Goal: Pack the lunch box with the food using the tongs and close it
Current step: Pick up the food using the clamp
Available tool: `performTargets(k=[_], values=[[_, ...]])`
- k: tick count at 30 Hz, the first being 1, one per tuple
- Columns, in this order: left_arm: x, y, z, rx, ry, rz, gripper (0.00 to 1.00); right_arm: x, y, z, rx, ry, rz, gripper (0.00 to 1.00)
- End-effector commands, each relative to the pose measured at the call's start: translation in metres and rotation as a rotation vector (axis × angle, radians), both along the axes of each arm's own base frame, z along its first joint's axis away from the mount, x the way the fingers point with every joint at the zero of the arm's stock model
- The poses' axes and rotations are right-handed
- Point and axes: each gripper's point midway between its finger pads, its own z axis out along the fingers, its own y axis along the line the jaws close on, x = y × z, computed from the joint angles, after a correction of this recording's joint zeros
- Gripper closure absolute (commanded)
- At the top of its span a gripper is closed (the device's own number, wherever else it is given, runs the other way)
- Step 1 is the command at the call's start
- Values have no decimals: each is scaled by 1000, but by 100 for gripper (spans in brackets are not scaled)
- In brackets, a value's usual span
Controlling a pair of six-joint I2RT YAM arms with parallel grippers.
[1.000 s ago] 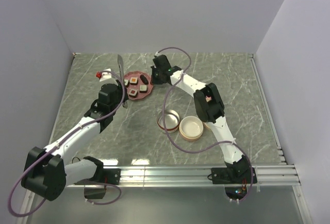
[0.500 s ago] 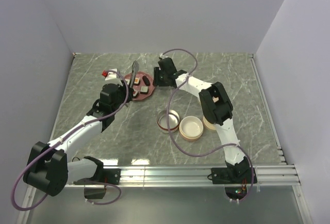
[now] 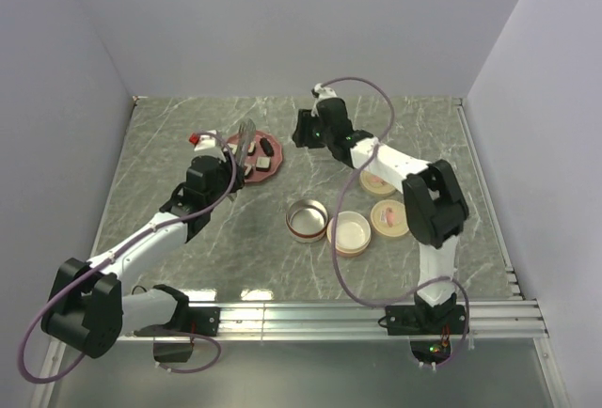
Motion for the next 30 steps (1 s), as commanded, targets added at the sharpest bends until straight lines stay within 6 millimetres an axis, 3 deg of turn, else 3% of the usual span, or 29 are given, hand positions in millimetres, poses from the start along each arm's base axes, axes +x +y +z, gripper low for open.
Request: performTargets(k=[1,3,7,13,30], values=[[-4,-1,-10,46,35,57,61,-4,-19,43,40,-126,-20,43],[-10,-11,-21,97,67,63,61,-15,-36,47,36,-137,-40,43],[-22,-12,-34,135,98,109,61,-31,-63,55,38,-165,-75,42],[-37,-15,-16,108,36,111,59,-52,-96,62,37,-197,-121,41],[-34,-32,-38,157,92,48,54,-81,-110,59,53,-203,-126,41]])
